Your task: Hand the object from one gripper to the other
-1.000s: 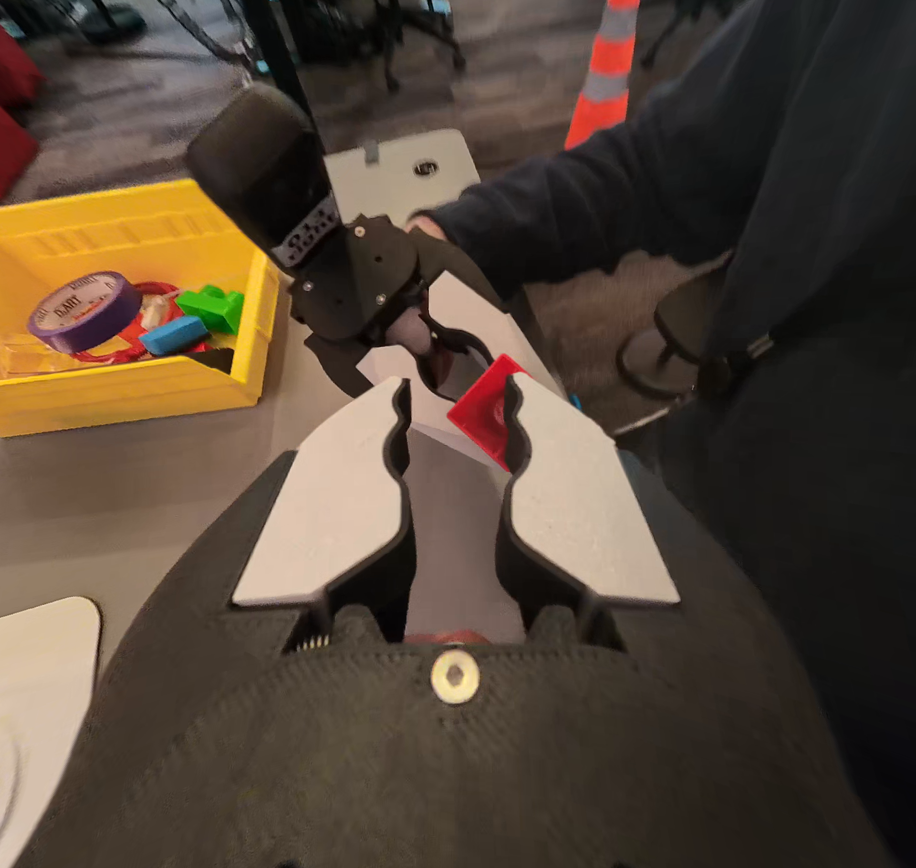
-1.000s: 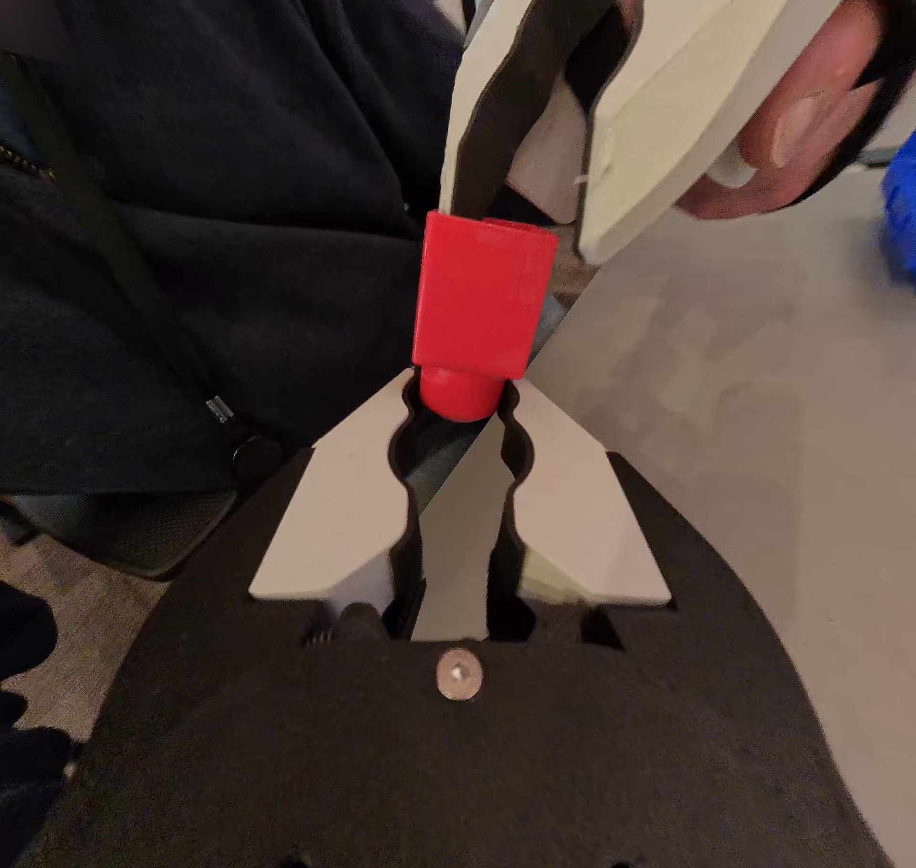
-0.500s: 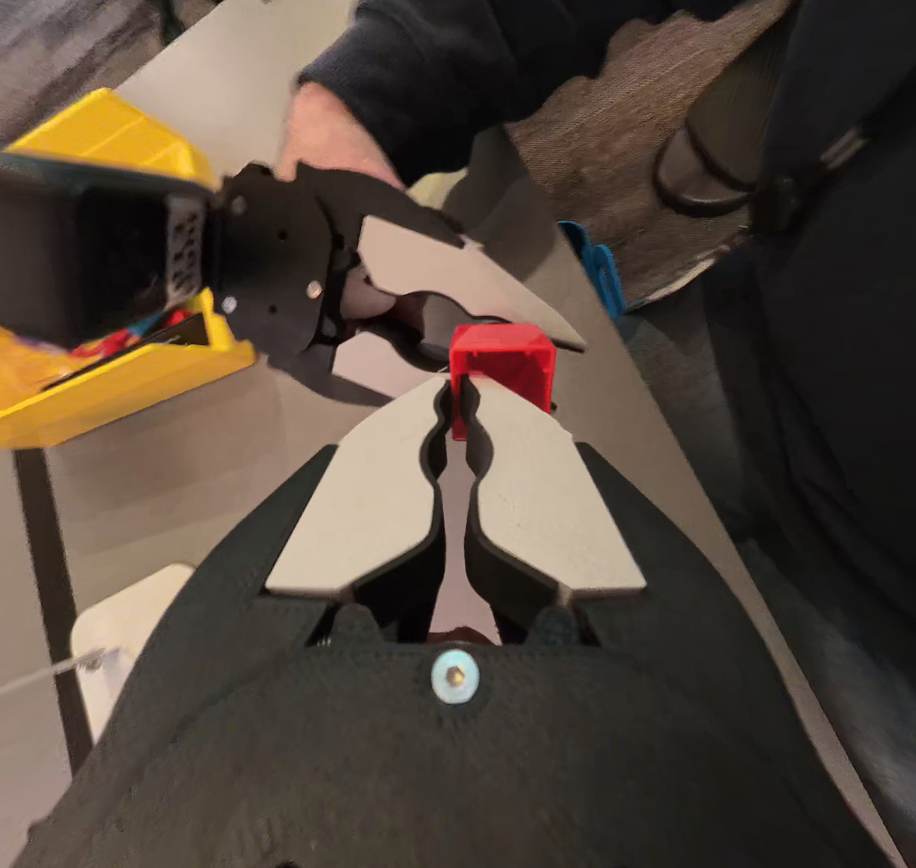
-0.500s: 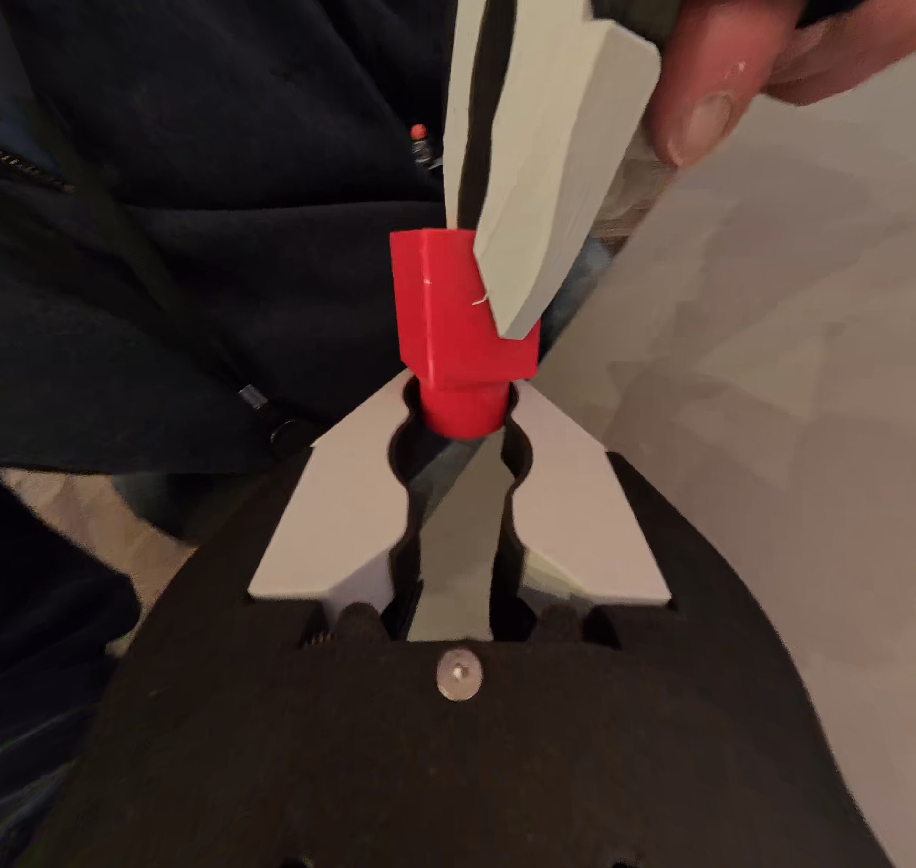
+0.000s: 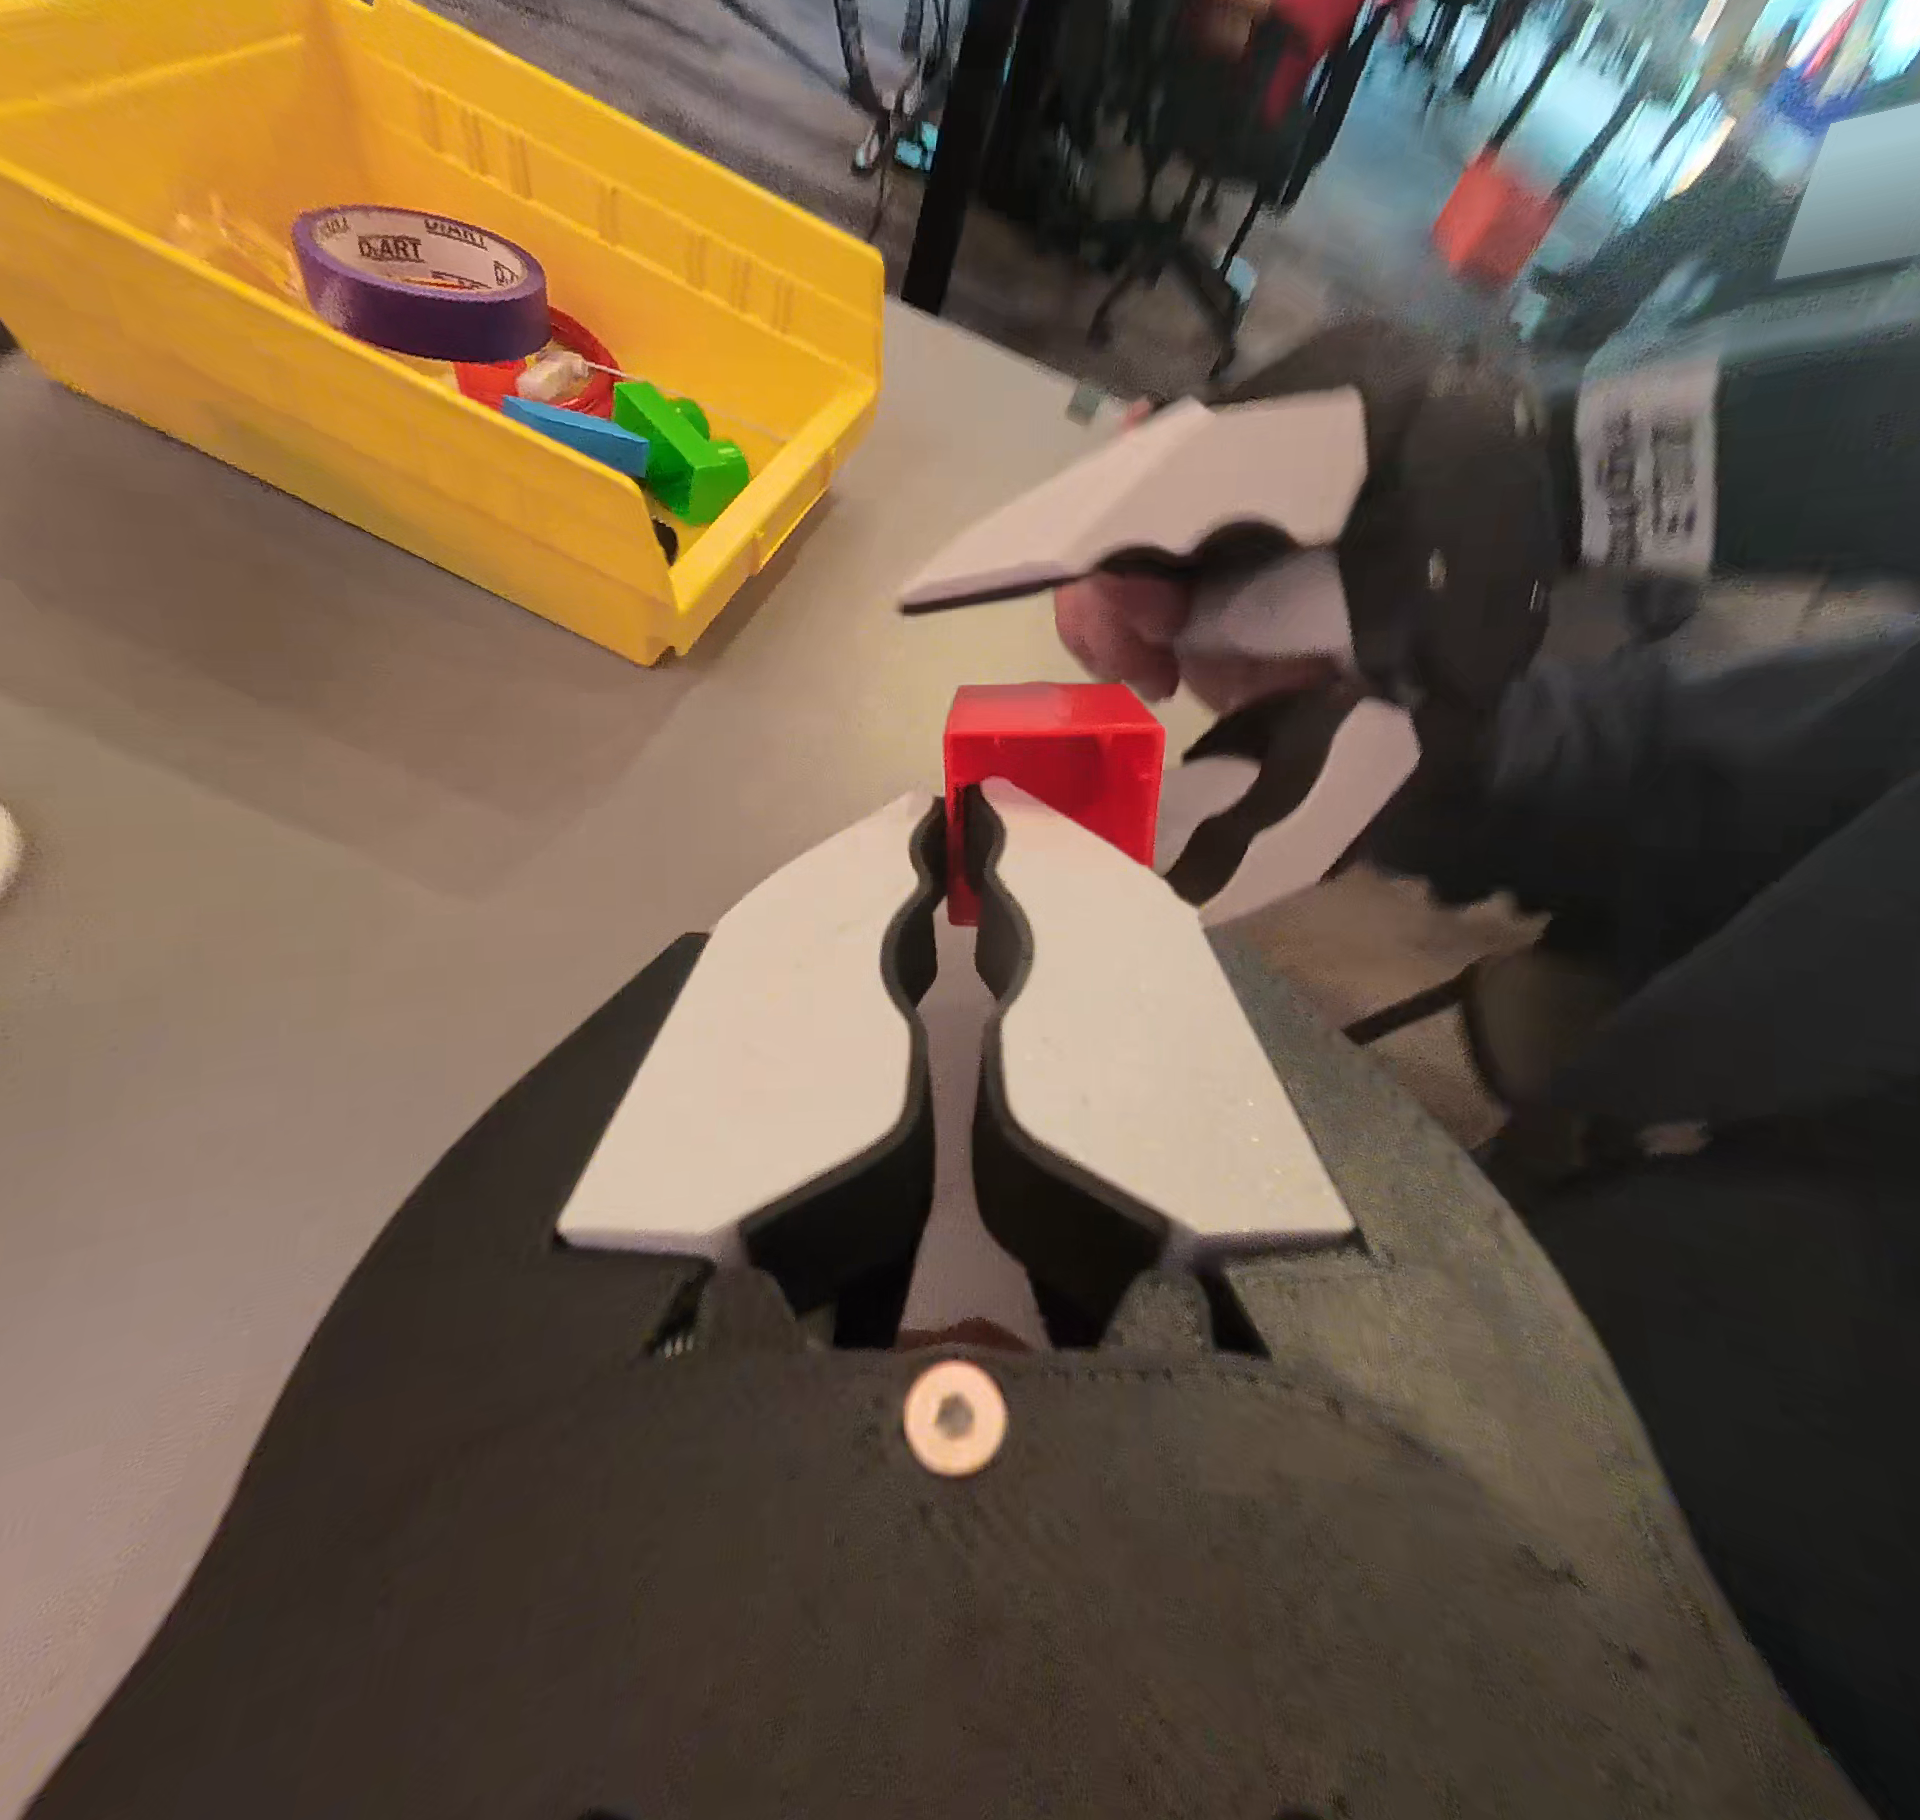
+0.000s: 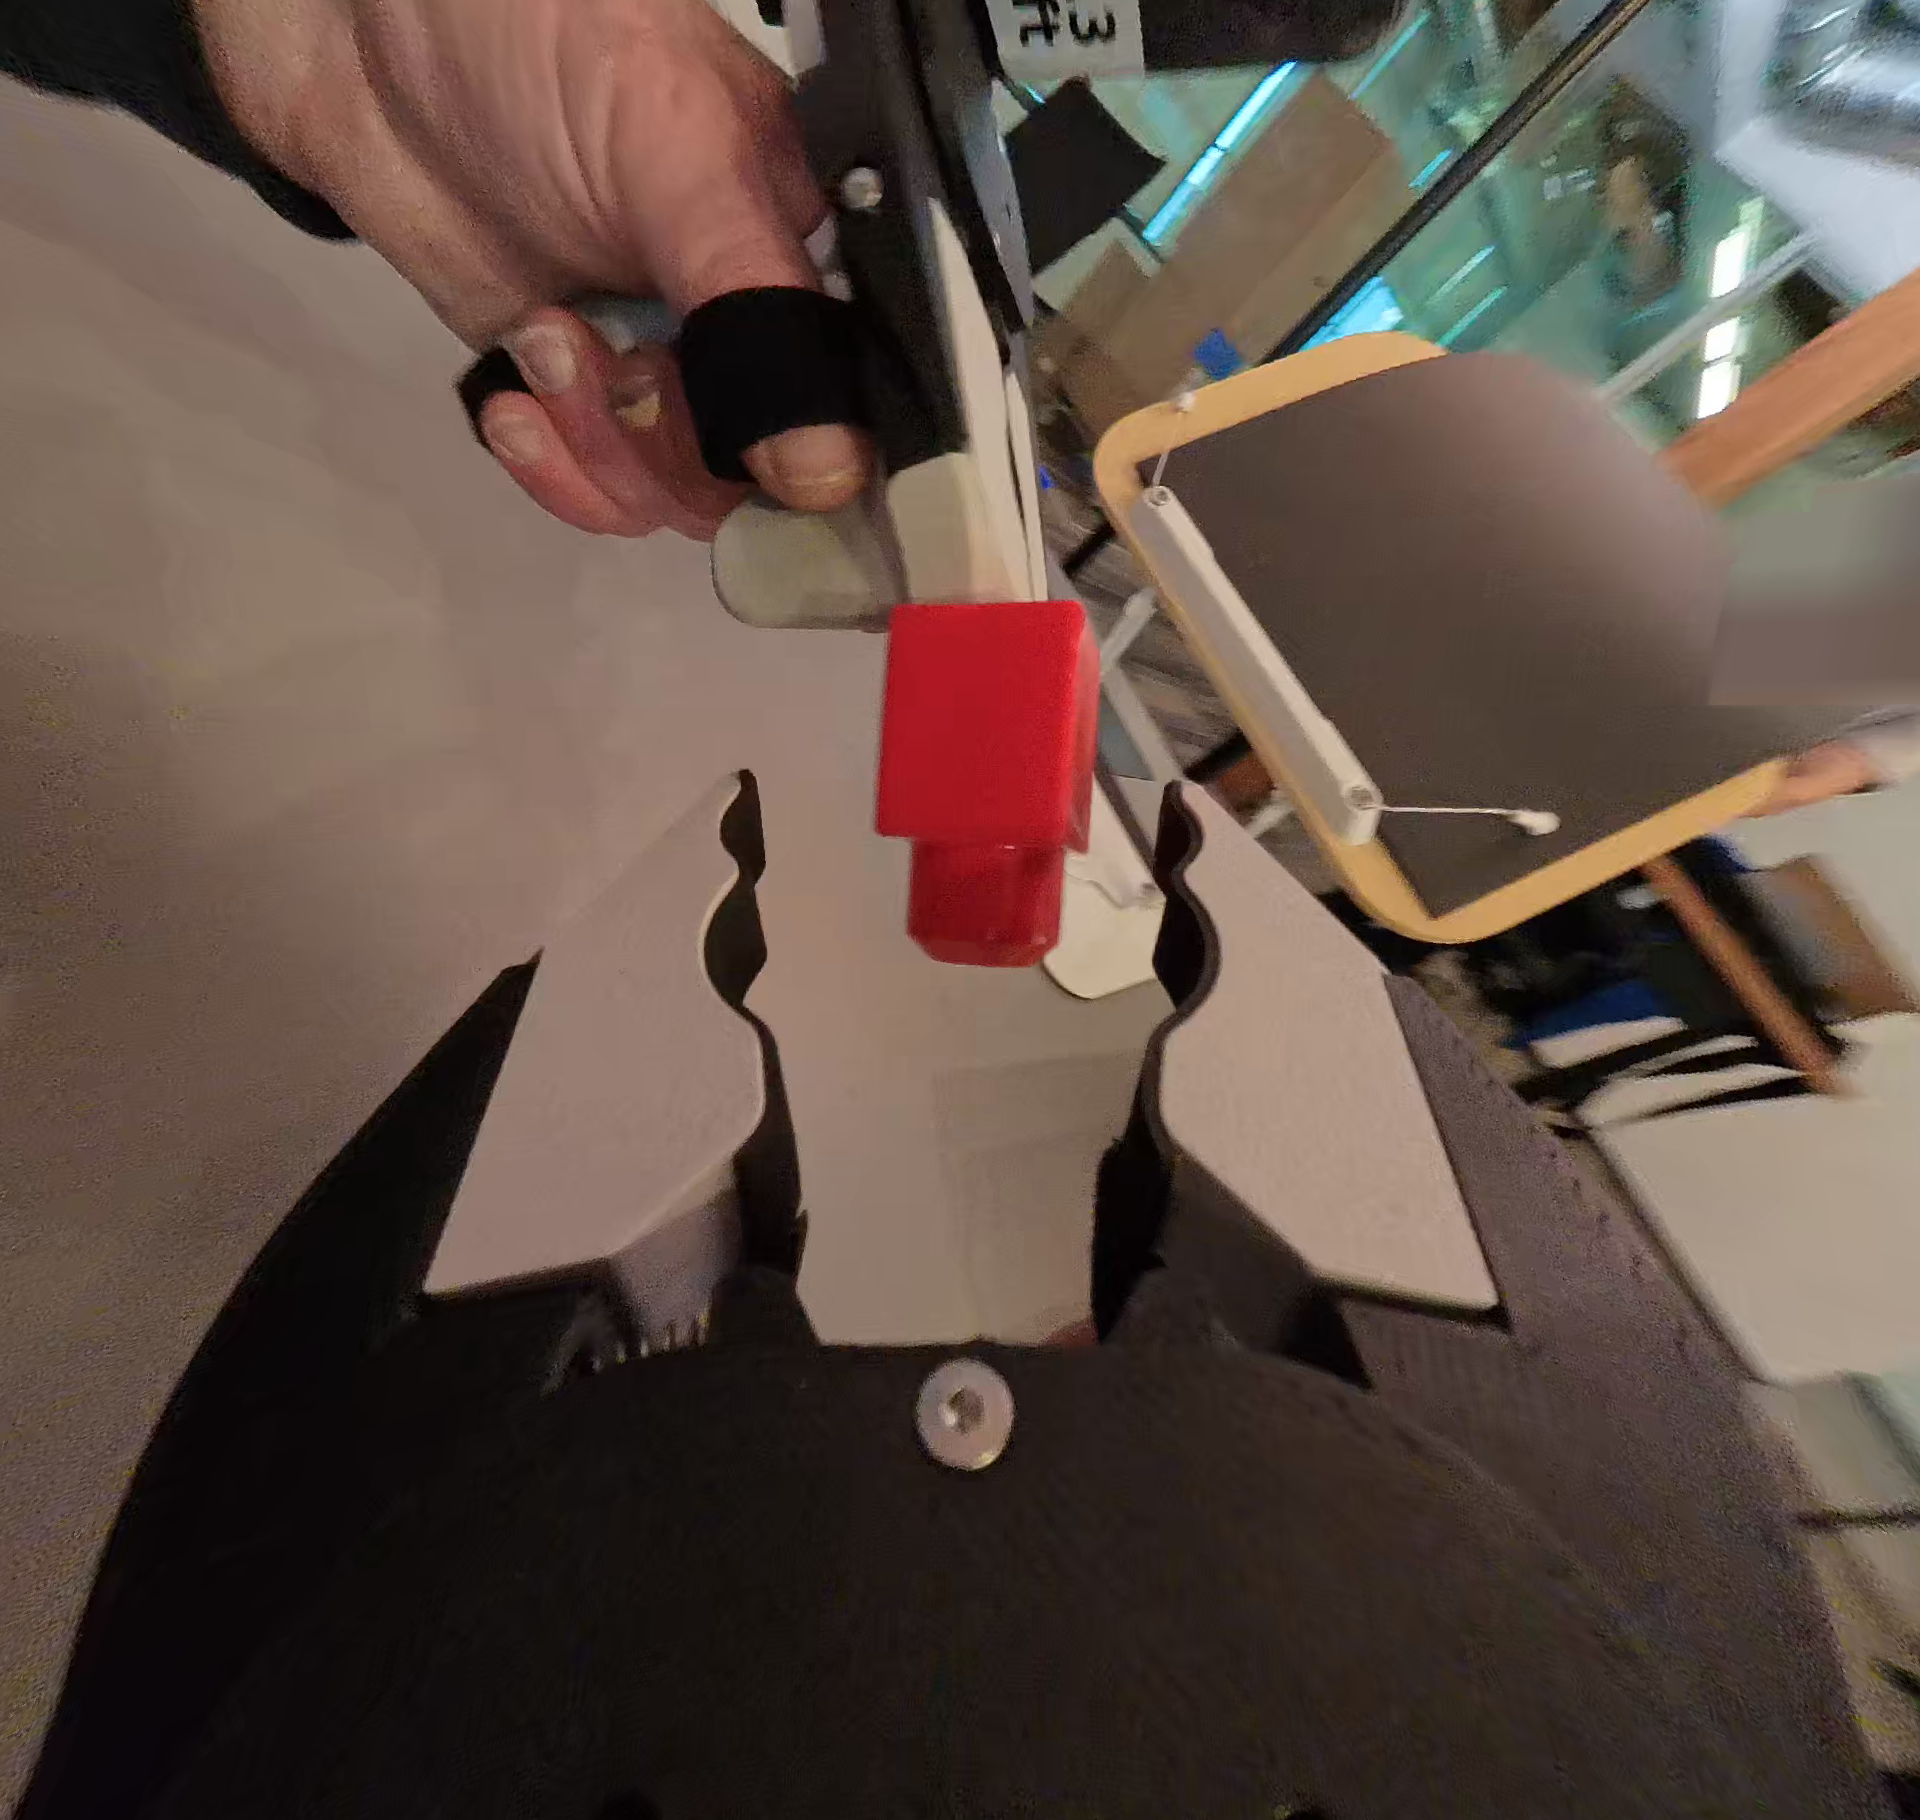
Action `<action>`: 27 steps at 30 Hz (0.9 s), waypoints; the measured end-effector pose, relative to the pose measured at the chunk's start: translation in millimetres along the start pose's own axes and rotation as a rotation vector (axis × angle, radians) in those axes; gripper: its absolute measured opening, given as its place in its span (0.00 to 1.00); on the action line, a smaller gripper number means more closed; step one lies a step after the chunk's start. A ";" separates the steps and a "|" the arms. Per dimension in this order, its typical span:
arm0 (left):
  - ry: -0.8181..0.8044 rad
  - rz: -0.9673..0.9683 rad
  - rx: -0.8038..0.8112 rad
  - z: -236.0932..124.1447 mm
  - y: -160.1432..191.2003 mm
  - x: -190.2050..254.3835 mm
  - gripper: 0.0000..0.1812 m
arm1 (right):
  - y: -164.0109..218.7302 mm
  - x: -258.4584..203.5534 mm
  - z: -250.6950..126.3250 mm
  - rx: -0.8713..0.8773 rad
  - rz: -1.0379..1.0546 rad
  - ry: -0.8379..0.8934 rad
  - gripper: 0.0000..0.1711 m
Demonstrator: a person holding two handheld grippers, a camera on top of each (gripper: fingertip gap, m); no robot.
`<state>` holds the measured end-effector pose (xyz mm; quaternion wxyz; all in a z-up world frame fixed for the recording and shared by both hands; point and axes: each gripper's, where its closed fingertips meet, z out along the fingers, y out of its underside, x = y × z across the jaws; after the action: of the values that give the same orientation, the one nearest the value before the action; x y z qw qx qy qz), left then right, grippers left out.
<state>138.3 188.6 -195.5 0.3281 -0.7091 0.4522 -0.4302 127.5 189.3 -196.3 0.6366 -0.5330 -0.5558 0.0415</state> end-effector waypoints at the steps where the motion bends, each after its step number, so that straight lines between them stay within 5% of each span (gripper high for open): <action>1: 0.019 -0.064 0.034 0.4 -0.2 -1.2 0.01 | 3.3 -0.6 2.6 -0.038 -0.060 0.049 0.43; 8: 0.037 -0.331 0.144 8.6 13.3 -8.8 0.01 | 21.3 7.0 14.8 -0.235 -0.255 0.272 0.25; 14: 0.048 -0.406 0.197 8.9 18.0 -10.2 0.01 | 22.7 2.8 18.7 -0.234 -0.250 0.211 0.23; 21: -0.106 -0.036 0.212 -6.0 11.0 -13.9 0.11 | 29.5 -18.1 21.6 -0.169 0.025 -0.110 0.23; 27: -0.347 0.605 0.046 -15.9 9.5 -11.8 0.20 | 19.4 -53.9 7.6 -0.089 0.316 -0.611 0.22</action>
<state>117.9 194.7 -200.7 0.5286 -0.5980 0.5694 -0.1967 111.8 167.7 -247.6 0.4025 -0.6026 -0.6327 0.2731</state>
